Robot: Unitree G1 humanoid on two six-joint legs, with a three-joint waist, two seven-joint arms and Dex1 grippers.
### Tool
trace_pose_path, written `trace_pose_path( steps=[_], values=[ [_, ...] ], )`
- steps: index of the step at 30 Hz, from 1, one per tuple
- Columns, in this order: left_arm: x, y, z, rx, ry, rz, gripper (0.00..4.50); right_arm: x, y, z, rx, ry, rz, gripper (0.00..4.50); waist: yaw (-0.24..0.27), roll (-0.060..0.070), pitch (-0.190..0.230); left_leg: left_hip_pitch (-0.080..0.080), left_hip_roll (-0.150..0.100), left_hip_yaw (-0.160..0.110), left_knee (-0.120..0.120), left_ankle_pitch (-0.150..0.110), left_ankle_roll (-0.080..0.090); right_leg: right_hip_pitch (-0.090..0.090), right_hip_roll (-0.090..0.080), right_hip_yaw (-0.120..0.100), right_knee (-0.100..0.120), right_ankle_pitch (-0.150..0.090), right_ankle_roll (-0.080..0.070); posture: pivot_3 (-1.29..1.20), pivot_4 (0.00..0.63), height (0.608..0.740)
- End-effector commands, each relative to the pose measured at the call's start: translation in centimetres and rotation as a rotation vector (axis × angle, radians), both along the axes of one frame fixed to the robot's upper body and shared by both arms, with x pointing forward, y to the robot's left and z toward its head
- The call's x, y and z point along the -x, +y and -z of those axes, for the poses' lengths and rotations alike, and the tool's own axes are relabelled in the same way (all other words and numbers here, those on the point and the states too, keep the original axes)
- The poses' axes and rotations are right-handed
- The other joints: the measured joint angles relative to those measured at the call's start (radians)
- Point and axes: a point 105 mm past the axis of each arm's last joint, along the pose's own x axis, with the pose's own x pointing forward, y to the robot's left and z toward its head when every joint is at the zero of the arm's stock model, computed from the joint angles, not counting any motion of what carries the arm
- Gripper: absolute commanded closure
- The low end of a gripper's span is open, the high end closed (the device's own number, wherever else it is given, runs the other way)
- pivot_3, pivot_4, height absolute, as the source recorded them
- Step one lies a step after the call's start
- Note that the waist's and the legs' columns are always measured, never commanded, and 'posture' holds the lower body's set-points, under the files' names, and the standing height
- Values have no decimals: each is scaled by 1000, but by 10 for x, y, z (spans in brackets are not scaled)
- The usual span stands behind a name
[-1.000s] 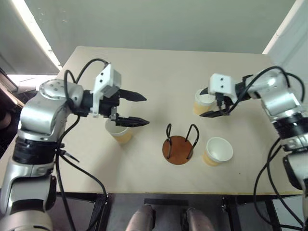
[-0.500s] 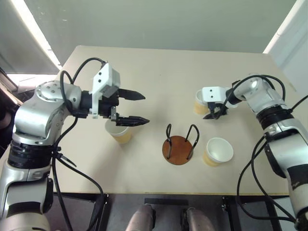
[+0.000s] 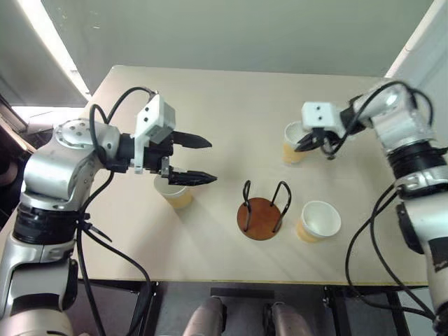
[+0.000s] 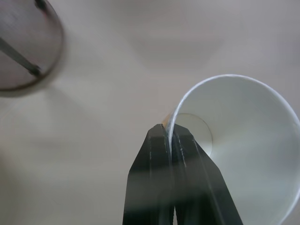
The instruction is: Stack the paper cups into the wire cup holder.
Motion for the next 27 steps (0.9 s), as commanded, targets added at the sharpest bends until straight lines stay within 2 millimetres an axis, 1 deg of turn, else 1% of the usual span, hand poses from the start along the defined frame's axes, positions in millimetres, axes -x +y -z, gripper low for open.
trace_pose_path(
  steps=[1,3,5,7,10,11,13,16,27],
  values=[
    [6,-1,-5,-4,-28,31,0,40,16,-53,-69,-84,-116,4467,-2,1,0,0,0,0,0,0,0,0,0,0,0,0,0,0,150,740],
    [8,-2,-4,-2,-23,37,0,63,23,-64,-89,-77,-153,4467,-4,1,0,0,0,0,-2,1,-1,0,0,0,0,0,-1,0,150,740],
    [9,-3,-2,2,-12,49,0,88,30,-70,-90,-54,-194,4467,-4,1,0,1,1,0,-3,1,-2,0,0,0,-1,-1,-1,0,150,740],
    [11,-4,-1,7,-2,60,0,103,34,-70,-80,-33,-217,4467,-6,1,0,2,1,0,-4,1,-2,0,0,0,-1,-1,-1,0,150,740],
    [16,-5,-1,30,-8,118,0,128,53,-66,-74,16,-292,4467,-11,1,0,4,1,0,-4,2,-2,1,0,1,-1,-1,-1,0,150,740],
    [16,-5,-1,37,-12,134,0,132,58,-64,-75,29,-307,4467,-12,0,0,6,0,0,-4,2,-3,1,0,1,-1,-1,-2,0,150,740],
    [17,-4,-2,44,-19,153,0,136,62,-58,-72,49,-317,4467,-13,0,0,8,1,0,-5,3,-3,2,0,1,0,-2,-4,0,150,740],
    [16,-4,-5,63,-30,169,0,137,64,-50,-68,67,-318,4467,-13,0,0,10,1,0,-7,4,-4,3,0,1,0,-2,-4,0,150,740],
    [20,-1,-10,91,-44,182,0,134,66,-32,-57,80,-333,4467,-13,0,0,9,1,0,-10,4,-3,2,0,1,1,-2,-4,0,150,740]
  ],
)
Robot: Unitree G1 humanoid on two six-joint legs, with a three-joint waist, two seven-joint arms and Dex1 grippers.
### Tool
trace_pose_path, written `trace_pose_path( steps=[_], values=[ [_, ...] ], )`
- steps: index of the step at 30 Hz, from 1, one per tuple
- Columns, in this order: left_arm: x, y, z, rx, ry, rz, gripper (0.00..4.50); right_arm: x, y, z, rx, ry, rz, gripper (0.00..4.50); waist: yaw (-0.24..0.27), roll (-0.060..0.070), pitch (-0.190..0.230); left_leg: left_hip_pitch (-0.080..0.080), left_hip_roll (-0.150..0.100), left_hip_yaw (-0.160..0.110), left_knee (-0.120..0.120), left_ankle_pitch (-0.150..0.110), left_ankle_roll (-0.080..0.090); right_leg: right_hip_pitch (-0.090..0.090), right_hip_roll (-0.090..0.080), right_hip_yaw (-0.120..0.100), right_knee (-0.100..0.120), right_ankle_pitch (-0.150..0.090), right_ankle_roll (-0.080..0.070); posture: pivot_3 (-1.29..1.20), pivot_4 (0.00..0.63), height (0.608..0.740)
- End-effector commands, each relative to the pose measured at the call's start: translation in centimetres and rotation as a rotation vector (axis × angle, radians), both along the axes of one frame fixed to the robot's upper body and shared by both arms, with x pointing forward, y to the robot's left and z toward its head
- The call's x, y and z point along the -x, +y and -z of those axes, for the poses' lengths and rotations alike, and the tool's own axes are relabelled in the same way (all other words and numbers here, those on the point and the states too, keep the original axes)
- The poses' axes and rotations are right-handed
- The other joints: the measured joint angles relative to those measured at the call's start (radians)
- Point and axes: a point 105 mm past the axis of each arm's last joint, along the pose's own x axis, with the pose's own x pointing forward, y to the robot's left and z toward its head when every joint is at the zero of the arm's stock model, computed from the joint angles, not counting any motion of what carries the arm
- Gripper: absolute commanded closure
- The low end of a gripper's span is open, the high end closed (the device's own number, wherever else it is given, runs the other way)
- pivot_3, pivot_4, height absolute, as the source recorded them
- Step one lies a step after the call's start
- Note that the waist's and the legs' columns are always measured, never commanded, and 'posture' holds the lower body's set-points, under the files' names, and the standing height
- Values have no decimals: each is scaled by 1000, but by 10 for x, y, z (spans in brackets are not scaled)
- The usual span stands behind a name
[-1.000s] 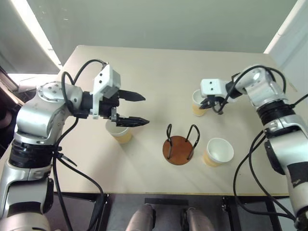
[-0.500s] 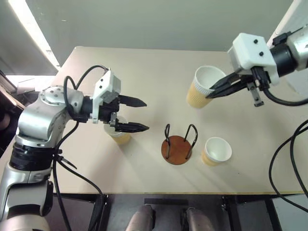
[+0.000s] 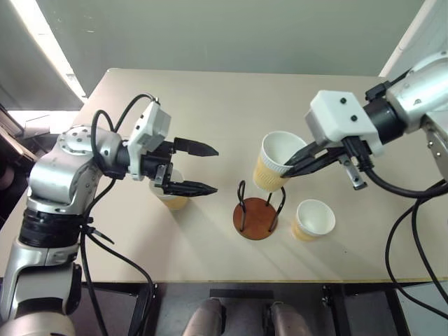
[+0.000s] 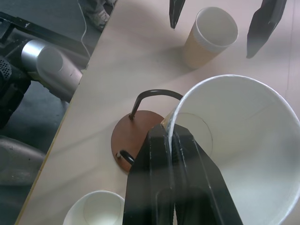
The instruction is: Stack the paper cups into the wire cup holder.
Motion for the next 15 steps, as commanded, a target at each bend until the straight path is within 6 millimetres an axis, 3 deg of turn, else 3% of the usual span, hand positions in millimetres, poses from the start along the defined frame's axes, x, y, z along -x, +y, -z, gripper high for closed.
trace_pose_path(
  steps=[1,15],
  values=[
    [5,4,-12,17,-54,-1,0,4,3,-2,0,-39,-25,4467,0,0,0,0,0,0,0,0,0,0,0,0,0,0,0,0,150,740],
    [0,5,-10,12,-48,-3,0,-4,13,20,51,-52,-63,4467,-1,0,0,0,0,0,0,0,1,0,0,0,0,0,0,0,150,740]
  ],
)
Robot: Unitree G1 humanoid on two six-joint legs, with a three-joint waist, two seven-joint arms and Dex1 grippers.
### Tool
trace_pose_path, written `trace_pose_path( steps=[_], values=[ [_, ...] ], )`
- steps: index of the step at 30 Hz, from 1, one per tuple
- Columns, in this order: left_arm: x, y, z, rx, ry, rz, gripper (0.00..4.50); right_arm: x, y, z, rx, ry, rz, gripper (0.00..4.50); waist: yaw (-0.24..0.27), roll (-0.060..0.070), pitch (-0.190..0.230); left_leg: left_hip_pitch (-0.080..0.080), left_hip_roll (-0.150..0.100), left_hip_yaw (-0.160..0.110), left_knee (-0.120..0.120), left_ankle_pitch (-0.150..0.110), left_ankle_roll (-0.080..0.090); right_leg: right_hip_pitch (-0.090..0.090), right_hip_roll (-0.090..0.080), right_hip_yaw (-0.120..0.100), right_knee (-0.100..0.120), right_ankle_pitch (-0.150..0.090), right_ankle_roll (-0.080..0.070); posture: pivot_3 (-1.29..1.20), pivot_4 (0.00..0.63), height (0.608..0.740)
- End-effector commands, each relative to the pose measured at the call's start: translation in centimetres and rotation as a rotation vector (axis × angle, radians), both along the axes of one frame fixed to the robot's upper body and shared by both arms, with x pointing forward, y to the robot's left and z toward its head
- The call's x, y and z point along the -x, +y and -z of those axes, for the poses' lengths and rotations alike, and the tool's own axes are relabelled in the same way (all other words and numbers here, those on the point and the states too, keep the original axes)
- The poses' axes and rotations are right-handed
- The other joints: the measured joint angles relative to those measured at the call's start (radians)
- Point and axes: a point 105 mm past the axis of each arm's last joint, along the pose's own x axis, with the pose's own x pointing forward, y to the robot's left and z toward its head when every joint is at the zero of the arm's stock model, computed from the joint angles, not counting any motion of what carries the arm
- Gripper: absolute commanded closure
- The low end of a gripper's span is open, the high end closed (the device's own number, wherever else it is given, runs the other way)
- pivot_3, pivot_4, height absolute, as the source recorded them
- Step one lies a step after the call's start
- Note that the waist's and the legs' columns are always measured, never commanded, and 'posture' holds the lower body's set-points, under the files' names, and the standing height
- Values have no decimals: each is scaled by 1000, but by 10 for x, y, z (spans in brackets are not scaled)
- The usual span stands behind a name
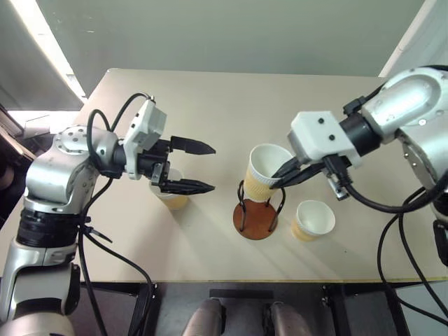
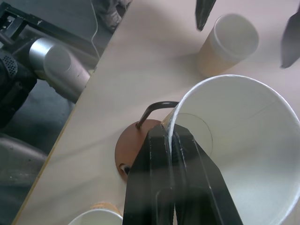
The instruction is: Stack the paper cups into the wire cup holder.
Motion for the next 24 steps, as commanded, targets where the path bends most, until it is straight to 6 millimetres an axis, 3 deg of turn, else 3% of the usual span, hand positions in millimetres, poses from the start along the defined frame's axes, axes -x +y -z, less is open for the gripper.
trace_pose_path(
  steps=[1,5,13,18,24],
  values=[
    [4,1,-9,0,-44,14,0,-3,-3,0,26,-65,-1,4292,0,0,0,0,0,0,0,0,0,0,0,0,0,0,0,0,150,740],
    [6,3,-9,-15,-45,14,0,1,-6,2,36,-68,-2,3269,0,0,0,0,0,0,0,0,0,0,0,0,0,0,0,0,150,740],
    [16,4,-13,-84,-86,11,0,1,-5,-12,-100,-46,62,439,-1,0,0,0,0,0,0,0,0,0,0,0,0,0,0,0,150,740],
    [24,16,4,-379,-201,-26,0,-15,-28,-35,-264,6,252,439,-2,0,0,0,0,0,-1,0,0,0,0,0,-1,0,0,0,150,740],
    [10,36,22,-611,-270,-110,0,-6,-33,-53,-378,108,263,439,-3,0,0,1,0,0,-1,1,-1,0,0,0,-1,-1,-1,0,150,740]
  ],
)
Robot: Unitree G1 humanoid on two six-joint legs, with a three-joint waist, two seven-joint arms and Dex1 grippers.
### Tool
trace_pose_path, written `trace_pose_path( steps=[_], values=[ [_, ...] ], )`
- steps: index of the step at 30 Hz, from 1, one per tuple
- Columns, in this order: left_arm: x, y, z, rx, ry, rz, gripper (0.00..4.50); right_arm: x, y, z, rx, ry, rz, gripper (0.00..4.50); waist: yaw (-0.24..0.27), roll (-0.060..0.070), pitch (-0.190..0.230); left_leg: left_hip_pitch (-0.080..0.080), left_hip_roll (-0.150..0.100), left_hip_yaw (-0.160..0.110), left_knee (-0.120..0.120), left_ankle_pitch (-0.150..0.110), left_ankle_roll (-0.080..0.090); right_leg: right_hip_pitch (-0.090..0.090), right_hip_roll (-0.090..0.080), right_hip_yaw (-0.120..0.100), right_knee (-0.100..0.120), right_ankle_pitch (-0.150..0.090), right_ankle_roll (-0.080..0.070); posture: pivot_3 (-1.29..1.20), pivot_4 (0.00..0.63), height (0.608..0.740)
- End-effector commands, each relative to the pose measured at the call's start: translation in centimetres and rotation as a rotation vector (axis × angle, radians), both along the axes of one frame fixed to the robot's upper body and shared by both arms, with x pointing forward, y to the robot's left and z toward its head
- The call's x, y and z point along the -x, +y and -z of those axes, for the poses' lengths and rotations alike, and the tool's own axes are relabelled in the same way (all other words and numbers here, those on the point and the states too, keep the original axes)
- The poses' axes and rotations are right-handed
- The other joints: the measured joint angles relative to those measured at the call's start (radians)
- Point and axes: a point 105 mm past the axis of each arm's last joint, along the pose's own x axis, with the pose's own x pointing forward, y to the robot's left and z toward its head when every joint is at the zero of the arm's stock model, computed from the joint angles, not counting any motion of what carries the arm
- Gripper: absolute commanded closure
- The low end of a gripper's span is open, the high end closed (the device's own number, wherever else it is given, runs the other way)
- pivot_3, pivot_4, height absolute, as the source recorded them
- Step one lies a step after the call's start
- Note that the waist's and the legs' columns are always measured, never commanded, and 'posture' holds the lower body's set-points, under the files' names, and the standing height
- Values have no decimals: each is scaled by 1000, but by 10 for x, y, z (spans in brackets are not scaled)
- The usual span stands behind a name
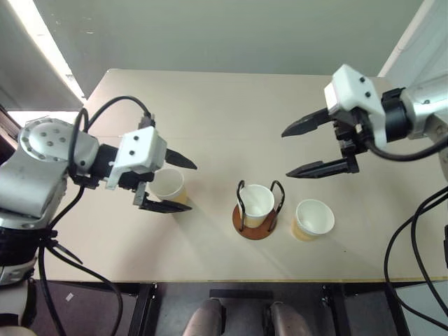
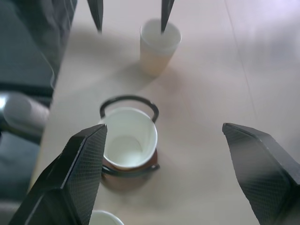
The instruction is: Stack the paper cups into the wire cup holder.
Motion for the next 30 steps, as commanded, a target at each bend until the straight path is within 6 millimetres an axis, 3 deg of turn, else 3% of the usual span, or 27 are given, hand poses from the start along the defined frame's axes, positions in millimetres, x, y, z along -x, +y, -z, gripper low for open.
trace_pose_path(
  steps=[1,13,24,30],
  values=[
    [-8,12,6,-142,-83,-43,0,12,-2,-22,-85,-24,-29,439,0,0,0,0,0,0,0,0,0,0,0,0,0,0,0,0,150,740],
    [-17,36,34,-322,-94,-114,0,26,-4,-25,-119,2,-34,439,-1,0,0,-1,0,0,-2,0,0,-1,0,0,1,-1,-1,0,150,740],
    [-29,44,57,-391,-58,-111,0,22,-6,-22,-127,-1,-16,439,-1,0,0,-1,0,0,-2,0,-1,-2,0,0,1,-1,-1,0,150,740],
    [-31,32,56,-349,-48,-64,1959,18,-11,-17,-137,-61,-27,409,-1,0,0,-2,0,-1,-1,0,-1,-2,0,0,2,-1,-1,0,150,740]
  ],
)
